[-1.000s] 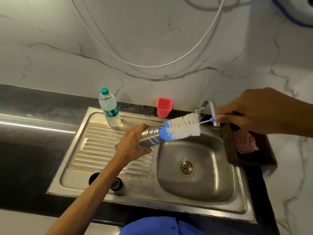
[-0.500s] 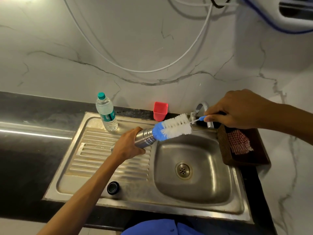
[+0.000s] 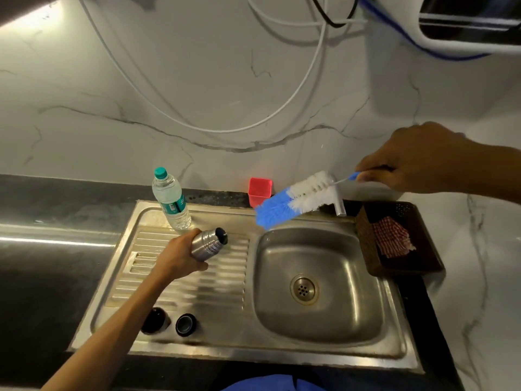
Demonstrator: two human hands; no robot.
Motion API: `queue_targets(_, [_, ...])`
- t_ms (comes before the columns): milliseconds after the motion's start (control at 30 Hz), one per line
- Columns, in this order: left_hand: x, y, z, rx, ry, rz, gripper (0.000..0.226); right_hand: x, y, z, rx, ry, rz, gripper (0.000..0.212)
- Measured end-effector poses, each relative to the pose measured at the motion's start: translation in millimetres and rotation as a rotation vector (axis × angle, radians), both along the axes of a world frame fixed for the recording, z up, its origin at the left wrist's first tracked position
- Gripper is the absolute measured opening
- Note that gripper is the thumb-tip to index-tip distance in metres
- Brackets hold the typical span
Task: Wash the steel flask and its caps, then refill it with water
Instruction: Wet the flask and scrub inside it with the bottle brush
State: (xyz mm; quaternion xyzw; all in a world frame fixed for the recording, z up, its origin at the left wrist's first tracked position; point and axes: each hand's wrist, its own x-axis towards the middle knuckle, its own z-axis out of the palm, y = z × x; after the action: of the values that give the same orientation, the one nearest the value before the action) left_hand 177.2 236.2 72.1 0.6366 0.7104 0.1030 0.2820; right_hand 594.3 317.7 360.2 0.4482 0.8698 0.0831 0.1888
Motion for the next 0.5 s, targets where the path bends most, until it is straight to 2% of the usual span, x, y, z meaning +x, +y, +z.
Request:
queue_targets(133, [-2.8,-2.1,3.0,0.010,-0.088,0.076,0.073,-6.0,7.8,-11.9,0.097,-0.012,-0.045,0.044])
queue_targets(267, [-4.3,-3.3,5.3,0.013,-0.176,0.112,0.074,-22.6,24.2,-23.1,0.179,-0.123,-0.102,0.035])
queue_targets(400, [9.0,3.0,11.7,0.040,-0.281,0.158,0.066,-55.3,44.5,-32.2,0.229,-0.157,-0.098,0.023])
queue_targets(500, [13.5,4.8,13.9,0.056,-0.348,0.214,0.069,-75.1,60.7,-40.4,0.249,-0.157,-0.090,0.019])
